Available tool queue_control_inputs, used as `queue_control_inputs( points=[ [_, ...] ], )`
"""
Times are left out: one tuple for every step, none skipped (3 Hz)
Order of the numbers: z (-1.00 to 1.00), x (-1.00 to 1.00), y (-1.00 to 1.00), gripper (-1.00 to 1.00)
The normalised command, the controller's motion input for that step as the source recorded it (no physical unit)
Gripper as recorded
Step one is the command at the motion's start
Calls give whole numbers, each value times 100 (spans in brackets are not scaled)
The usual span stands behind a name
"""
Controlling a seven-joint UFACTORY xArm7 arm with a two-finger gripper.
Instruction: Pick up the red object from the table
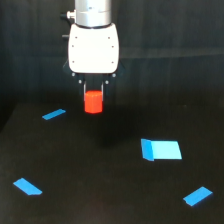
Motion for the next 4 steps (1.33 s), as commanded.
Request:
queue_control_inputs(
  points=[
    [43,7,-20,-96],
    [39,-1,-9,-97],
    [30,0,-18,-100],
    [30,12,-18,-100]
  ],
)
